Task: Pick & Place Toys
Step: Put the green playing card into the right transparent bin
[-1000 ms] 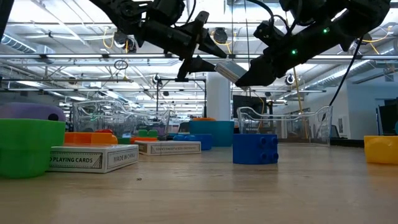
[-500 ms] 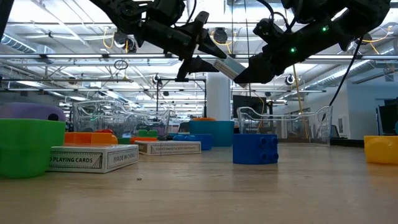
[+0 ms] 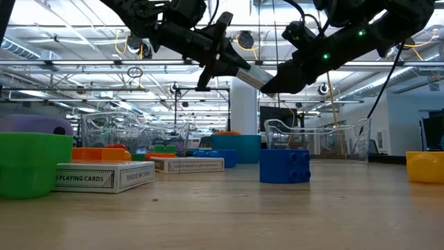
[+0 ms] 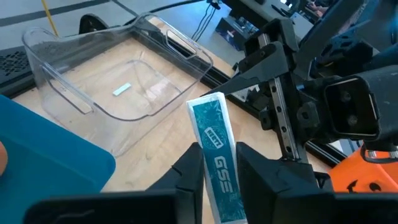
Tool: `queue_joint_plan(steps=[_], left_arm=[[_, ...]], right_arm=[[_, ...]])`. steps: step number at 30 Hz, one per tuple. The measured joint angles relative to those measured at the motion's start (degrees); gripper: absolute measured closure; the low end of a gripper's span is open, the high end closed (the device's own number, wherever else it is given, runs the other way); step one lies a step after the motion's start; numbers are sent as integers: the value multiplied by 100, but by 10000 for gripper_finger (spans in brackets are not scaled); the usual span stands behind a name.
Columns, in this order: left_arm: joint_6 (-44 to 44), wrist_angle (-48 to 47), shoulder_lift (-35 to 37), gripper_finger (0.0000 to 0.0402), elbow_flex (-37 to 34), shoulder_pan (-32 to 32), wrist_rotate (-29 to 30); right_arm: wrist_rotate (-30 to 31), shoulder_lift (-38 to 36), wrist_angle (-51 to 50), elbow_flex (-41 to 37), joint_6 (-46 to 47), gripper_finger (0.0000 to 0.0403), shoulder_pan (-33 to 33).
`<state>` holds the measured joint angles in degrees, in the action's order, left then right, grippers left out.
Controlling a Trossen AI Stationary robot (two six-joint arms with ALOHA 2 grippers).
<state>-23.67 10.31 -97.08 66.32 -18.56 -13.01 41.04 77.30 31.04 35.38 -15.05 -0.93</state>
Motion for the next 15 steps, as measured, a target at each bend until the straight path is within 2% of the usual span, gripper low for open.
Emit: queue_joint_plan(steps=[9, 15], left_arm=[[771, -39, -6, 334, -7, -13, 4], [1418, -259, 2, 338, -7, -53, -5]], right_arm=[[-137, -128, 76, 4, 45, 49, -43], [-197, -773, 25, 4, -282, 50, -202]])
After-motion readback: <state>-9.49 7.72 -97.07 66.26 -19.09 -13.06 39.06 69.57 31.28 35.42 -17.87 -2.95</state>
